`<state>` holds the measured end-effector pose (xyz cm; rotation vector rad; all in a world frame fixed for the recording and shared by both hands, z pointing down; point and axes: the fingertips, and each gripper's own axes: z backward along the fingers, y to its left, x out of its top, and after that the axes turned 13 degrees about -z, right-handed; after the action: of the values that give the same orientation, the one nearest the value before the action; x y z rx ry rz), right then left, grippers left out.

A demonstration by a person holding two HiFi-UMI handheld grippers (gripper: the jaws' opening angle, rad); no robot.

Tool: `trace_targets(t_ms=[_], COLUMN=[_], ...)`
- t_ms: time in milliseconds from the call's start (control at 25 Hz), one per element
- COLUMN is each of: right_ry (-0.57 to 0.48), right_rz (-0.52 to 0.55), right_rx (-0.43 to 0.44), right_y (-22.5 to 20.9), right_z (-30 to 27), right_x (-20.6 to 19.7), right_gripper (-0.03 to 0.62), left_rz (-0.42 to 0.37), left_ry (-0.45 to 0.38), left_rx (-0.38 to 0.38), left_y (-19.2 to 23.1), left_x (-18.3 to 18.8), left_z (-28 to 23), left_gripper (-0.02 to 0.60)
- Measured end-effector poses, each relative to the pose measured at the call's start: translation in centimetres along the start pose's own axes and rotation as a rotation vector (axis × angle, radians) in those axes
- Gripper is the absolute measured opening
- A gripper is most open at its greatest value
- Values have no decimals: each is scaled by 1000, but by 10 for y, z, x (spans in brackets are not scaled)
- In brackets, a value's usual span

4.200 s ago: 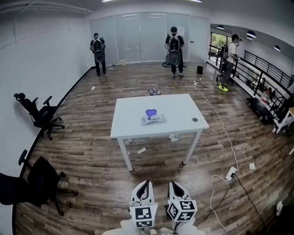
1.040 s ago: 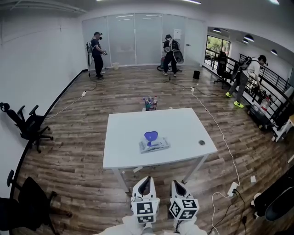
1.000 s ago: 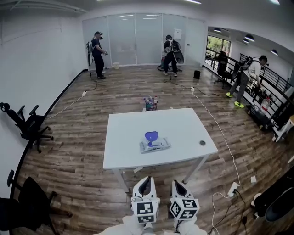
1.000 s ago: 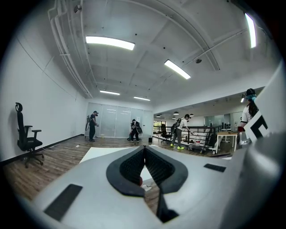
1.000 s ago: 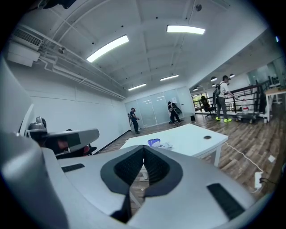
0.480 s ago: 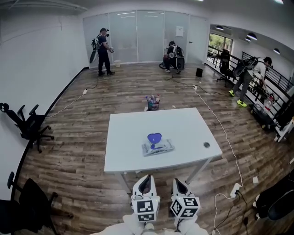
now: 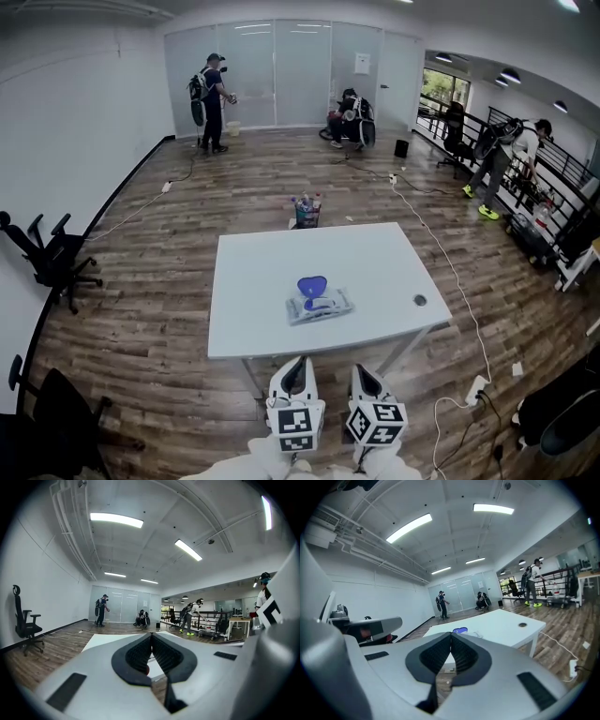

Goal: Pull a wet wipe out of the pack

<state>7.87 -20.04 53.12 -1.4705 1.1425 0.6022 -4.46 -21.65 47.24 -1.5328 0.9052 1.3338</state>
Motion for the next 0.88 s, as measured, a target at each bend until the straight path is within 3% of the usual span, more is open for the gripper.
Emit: trace_targets(t_ms=[880], right_ry=[28], right_rz=[21], right_rx=[-12], right_y=[5], right_z=[-6], right_x=[-5], right_gripper=[9], left_rz=[34], left_ry=[19], left_rx=[8], left_y=[9], left_x=[-14], left_z=[0], left_gripper=[12])
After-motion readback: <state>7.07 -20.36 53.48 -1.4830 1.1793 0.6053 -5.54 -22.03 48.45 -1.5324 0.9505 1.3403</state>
